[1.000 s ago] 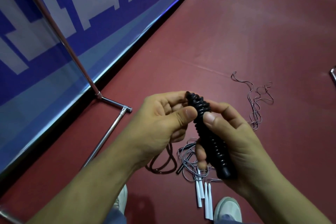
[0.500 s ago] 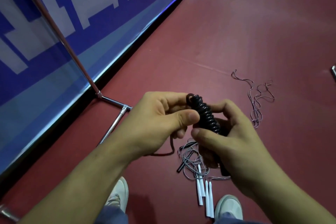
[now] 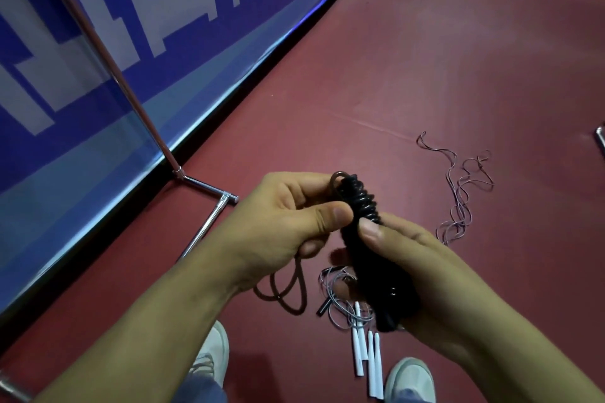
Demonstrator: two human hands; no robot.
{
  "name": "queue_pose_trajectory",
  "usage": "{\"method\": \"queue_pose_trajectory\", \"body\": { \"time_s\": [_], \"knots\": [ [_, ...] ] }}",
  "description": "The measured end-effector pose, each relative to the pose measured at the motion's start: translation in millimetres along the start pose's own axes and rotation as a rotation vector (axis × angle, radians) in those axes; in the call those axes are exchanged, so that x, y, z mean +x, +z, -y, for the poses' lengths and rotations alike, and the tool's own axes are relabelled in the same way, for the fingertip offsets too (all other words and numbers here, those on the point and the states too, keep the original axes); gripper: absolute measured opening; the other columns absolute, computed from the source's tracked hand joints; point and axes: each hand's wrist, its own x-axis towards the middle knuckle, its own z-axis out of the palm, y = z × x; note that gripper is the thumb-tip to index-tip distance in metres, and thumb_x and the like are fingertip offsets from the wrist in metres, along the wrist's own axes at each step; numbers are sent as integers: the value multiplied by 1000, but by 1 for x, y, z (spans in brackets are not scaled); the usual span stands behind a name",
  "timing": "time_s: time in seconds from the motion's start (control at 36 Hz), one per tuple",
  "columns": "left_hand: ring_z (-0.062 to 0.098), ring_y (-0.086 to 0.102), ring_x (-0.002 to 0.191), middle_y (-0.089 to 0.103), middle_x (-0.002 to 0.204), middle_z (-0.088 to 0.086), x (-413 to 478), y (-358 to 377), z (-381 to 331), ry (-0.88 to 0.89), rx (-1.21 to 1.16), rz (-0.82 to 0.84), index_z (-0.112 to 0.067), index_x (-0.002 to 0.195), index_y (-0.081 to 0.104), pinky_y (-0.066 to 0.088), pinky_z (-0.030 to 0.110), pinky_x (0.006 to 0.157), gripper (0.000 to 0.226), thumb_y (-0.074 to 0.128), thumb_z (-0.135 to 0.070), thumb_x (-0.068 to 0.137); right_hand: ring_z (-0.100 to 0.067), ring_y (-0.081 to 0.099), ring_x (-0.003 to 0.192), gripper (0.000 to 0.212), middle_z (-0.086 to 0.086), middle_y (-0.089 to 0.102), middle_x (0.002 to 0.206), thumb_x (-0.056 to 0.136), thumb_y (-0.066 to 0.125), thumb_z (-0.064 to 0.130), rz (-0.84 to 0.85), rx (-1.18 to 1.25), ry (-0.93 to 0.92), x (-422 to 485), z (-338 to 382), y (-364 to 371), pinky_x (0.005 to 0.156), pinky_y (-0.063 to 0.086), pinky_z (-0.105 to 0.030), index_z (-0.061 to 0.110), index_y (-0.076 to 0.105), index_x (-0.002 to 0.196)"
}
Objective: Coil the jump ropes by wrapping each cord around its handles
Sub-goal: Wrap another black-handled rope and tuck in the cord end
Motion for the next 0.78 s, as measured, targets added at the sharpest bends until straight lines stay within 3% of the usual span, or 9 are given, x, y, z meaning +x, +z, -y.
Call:
{"method": "queue_pose_trajectory", "body": {
  "time_s": [0.06,0.14,0.22,0.36,0.44,0.5,0.61,0.72,0.78],
  "knots": [
    [13,33,50,59,84,30,-1,-3,5,-44,53,-43,-2,110,73,26,25,48,17,64,-3,97,-28,66,80,22,-17,63,89,87,71,26,-31,-112,41,1,2,1,66,56,-33,9,75,100],
    [18,33,52,47,69,13,-1,-2,12,-98,164,-118,-11,103,76,26,30,50,15,64,-5,97,-30,74,78,20,-24,70,94,98,62,23,-133,-298,74,2,2,3,53,50,-23,5,72,101],
    [18,39,52,50,61,7,2,3,16,-102,286,-172,-18,98,77,33,27,51,13,67,-9,95,-27,74,78,21,-18,75,98,103,54,19,-204,-316,70,5,-4,4,61,52,-30,6,70,104],
    [17,45,54,60,74,30,2,3,10,-59,270,-115,-21,99,78,36,30,57,9,70,-23,95,-27,60,56,14,-16,67,77,92,66,19,-254,-216,6,4,-3,5,44,44,-26,5,68,92],
    [20,42,59,56,73,23,-1,2,5,-44,173,-42,-18,105,78,35,33,57,13,70,-18,95,-29,55,52,26,-20,62,72,77,60,30,-219,-171,-48,0,1,3,46,41,-29,5,67,84],
    [20,42,61,57,74,16,-2,1,2,-38,148,-7,-19,112,77,37,28,57,20,68,-12,96,-28,52,51,32,-21,60,73,78,60,38,-179,-107,-46,-2,4,3,46,41,-30,7,69,83],
    [21,42,62,55,77,28,-4,2,1,-25,169,20,-21,119,74,38,27,58,26,67,-18,94,-25,50,49,40,-19,59,73,88,64,48,-148,-93,-49,-3,5,5,45,40,-29,9,71,83],
    [13,50,59,62,72,-1,-4,8,6,5,304,-77,-31,121,73,44,29,59,29,69,-19,95,-22,49,43,38,-21,60,71,90,63,42,-258,-102,-107,-1,5,5,41,38,-22,10,73,72],
    [7,66,73,72,91,-13,-4,12,10,96,480,-222,-29,123,72,55,29,71,33,74,-23,91,-23,49,43,37,-21,61,70,90,63,40,-319,-106,-132,0,4,4,40,38,-22,9,75,72]
  ]
}}
